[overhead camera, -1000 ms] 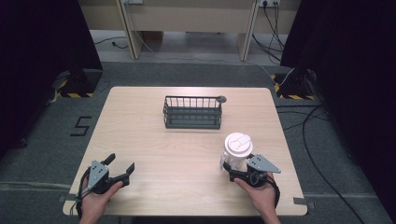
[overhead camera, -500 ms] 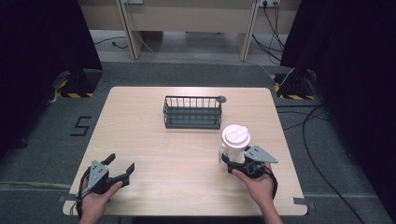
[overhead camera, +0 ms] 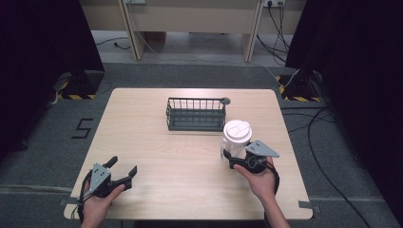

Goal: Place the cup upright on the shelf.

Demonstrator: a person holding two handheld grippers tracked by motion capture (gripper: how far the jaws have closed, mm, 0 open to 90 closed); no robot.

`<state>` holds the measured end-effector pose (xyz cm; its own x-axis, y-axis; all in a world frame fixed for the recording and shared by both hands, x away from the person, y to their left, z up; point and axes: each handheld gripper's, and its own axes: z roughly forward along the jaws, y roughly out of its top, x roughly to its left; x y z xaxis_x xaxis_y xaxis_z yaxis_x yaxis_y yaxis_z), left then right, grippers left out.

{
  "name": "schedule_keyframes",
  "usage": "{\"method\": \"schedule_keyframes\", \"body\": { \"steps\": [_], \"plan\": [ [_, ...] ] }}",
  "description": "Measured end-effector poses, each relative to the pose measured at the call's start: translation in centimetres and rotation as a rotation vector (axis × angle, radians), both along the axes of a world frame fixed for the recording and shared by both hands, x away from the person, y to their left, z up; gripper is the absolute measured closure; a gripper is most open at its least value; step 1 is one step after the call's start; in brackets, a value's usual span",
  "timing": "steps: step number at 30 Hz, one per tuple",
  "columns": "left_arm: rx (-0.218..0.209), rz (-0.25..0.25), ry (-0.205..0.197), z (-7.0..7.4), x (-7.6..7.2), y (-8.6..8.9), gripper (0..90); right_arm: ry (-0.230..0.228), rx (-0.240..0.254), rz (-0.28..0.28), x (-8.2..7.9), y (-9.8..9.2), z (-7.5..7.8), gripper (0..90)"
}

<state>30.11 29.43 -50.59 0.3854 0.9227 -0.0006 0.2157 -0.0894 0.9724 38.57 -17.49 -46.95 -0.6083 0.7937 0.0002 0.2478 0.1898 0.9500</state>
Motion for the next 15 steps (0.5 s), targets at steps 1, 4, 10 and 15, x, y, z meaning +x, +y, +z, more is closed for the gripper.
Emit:
{"method": "schedule_keyframes", "body": {
  "steps": [1, 4, 10, 15],
  "plan": [
    [0.0, 0.0, 0.0, 0.0, 0.0, 0.0, 15.0, 0.0, 0.0, 0.0, 0.0, 0.0, 0.0, 18.5],
    [0.001, -0.001, 0.0, 0.0, 0.0, 0.0, 15.0, 0.003, -0.001, -0.002, 0.6, 0.3, 0.3, 18.5],
    [-0.002, -0.002, -0.002, 0.0, 0.0, 0.0, 15.0, -0.001, -0.002, -0.006, 1.5, 0.7, 0.9, 18.5],
    [-0.002, -0.001, -0.001, 0.0, 0.0, 0.0, 15.1, -0.003, -0.003, -0.006, 2.1, 0.9, 1.3, 18.5]
  ]
}}
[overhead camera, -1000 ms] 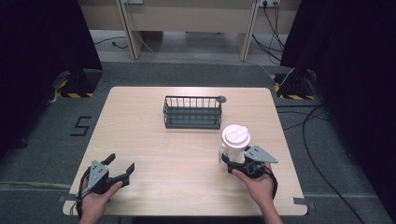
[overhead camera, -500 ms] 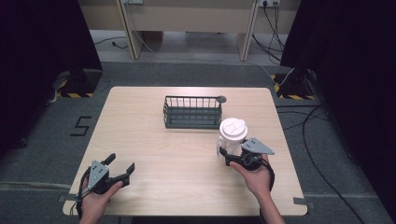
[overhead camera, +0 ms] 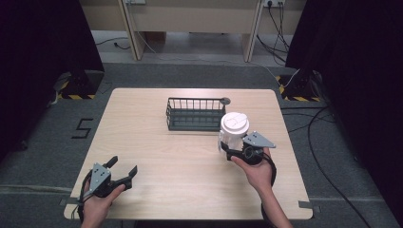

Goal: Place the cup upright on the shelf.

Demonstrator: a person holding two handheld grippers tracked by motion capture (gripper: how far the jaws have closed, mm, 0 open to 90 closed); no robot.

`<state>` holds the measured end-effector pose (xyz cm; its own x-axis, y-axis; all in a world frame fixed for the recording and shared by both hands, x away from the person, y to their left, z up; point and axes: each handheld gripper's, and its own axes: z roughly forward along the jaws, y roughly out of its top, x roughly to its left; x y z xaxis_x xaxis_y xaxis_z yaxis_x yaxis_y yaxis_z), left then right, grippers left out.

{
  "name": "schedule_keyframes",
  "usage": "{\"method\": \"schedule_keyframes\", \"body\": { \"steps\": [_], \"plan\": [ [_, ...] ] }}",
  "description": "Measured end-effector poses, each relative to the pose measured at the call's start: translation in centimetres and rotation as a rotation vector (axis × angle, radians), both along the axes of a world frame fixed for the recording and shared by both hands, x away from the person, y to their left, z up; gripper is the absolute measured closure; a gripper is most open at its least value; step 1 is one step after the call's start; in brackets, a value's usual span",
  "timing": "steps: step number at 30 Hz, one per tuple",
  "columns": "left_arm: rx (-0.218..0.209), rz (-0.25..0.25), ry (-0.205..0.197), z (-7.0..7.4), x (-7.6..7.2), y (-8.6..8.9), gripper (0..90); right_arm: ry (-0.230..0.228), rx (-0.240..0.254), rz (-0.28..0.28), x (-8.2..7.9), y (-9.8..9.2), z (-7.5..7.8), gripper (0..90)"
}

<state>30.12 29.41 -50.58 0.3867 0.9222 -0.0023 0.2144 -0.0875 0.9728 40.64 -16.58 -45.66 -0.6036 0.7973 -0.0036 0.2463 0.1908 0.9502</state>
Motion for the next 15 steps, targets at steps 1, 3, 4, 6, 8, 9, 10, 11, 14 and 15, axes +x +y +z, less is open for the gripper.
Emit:
{"method": "schedule_keyframes", "body": {
  "steps": [1, 3, 4, 6, 8, 9, 10, 11, 14, 15],
  "plan": [
    [0.0, 0.0, 0.0, 0.0, 0.0, 0.0, 15.1, 0.0, -0.002, 0.001, 0.1, 0.1, 0.1, 18.5],
    [-0.001, -0.001, 0.0, 0.0, 0.0, 0.0, 15.1, 0.003, -0.001, 0.0, 0.4, 0.2, 0.3, 18.5],
    [-0.001, -0.001, 0.0, 0.0, 0.0, 0.0, 15.1, 0.005, -0.002, -0.001, 0.7, 0.4, 0.4, 18.5],
    [-0.001, -0.002, -0.001, 0.0, 0.0, 0.0, 15.1, 0.002, -0.005, -0.002, 0.8, 0.4, 0.4, 18.5],
    [0.001, -0.002, -0.001, 0.0, 0.0, 0.0, 15.1, 0.007, -0.005, -0.002, 1.1, 0.5, 0.6, 18.5],
    [0.001, -0.002, -0.002, 0.0, 0.0, 0.0, 15.1, 0.006, -0.012, -0.003, 1.3, 0.6, 0.7, 18.5],
    [0.001, -0.002, -0.002, 0.0, 0.0, 0.0, 15.1, 0.006, -0.012, -0.003, 1.3, 0.6, 0.7, 18.5],
    [0.001, -0.002, -0.002, 0.0, 0.0, 0.0, 15.1, 0.008, -0.008, -0.006, 1.4, 0.6, 0.8, 18.5],
    [0.0, -0.002, -0.003, 0.0, 0.0, -0.1, 15.1, 0.006, -0.003, -0.008, 1.9, 0.7, 1.1, 18.5],
    [0.0, -0.002, -0.002, 0.0, 0.0, -0.1, 15.1, 0.006, -0.006, -0.01, 2.0, 0.8, 1.2, 18.5]
  ]
}}
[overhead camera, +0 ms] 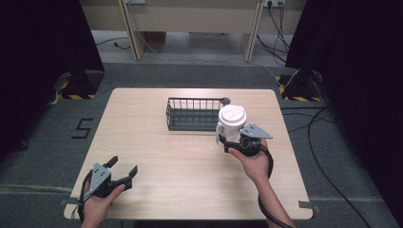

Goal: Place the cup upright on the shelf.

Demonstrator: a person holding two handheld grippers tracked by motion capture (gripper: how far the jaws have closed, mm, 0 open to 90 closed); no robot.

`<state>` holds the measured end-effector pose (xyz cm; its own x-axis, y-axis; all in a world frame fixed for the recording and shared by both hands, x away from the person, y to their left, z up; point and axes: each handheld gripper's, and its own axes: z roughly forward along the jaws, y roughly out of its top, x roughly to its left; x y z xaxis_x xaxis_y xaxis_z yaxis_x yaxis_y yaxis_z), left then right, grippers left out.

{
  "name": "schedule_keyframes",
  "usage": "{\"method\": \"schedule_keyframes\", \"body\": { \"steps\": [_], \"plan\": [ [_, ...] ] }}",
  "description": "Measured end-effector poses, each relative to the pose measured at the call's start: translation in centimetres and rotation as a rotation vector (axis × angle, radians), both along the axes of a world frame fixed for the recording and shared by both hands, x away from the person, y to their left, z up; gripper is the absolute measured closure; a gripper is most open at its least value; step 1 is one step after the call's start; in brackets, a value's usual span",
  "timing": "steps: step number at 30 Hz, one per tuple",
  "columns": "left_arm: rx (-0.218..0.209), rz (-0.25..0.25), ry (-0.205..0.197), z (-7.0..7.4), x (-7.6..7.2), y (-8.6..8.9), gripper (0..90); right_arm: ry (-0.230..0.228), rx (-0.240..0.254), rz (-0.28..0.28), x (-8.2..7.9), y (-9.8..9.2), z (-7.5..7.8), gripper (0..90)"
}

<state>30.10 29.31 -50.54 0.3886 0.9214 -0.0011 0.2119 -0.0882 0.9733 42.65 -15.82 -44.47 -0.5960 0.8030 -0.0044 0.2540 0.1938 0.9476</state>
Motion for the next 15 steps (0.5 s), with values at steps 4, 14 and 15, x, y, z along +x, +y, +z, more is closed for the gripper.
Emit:
{"method": "schedule_keyframes", "body": {
  "steps": [4, 14, 15],
  "plan": [
    [-0.002, -0.002, -0.004, 0.0, 0.0, 0.0, 15.1, -0.007, 0.0, -0.001, 0.4, 0.3, 0.5, 18.5],
    [0.0, -0.005, -0.004, 0.0, 0.0, -0.2, 15.1, -0.018, 0.013, -0.002, 1.2, 1.0, 1.9, 18.5],
    [-0.001, -0.006, -0.004, 0.0, 0.0, -0.2, 15.0, -0.022, 0.015, -0.003, 1.4, 1.2, 2.1, 18.5]
  ]
}}
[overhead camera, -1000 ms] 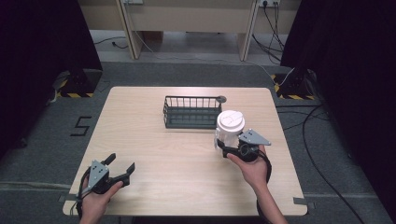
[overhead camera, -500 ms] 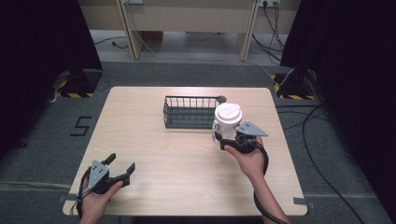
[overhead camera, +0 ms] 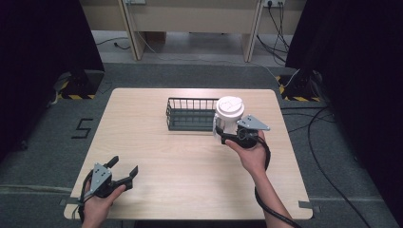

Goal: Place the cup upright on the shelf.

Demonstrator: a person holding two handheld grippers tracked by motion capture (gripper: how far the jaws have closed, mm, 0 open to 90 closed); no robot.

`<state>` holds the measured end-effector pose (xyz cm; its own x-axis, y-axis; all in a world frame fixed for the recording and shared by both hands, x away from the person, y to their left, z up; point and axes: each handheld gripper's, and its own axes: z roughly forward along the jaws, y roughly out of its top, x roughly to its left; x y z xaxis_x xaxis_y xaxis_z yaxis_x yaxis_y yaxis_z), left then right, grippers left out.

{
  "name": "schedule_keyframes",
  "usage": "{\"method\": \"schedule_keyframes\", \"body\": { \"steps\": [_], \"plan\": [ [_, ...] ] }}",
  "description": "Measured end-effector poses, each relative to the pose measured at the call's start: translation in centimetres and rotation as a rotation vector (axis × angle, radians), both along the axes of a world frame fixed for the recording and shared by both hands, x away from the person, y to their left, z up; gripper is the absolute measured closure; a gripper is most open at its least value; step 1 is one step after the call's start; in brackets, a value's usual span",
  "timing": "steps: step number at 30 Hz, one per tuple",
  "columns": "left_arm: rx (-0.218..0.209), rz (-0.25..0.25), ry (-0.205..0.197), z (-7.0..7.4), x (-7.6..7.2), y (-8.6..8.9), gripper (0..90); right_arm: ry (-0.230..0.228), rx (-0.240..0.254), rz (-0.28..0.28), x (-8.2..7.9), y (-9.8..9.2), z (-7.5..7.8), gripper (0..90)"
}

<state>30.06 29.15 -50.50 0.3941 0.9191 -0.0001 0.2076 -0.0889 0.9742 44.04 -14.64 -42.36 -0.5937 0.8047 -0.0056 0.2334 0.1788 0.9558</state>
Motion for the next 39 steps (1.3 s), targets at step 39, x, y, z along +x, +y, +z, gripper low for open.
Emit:
{"method": "schedule_keyframes", "body": {
  "steps": [39],
  "plan": [
    [0.001, -0.002, 0.002, 0.0, 0.0, 0.0, 14.8, -0.027, 0.01, 0.007, 3.3, 3.5, 3.8, 18.5]
  ]
}}
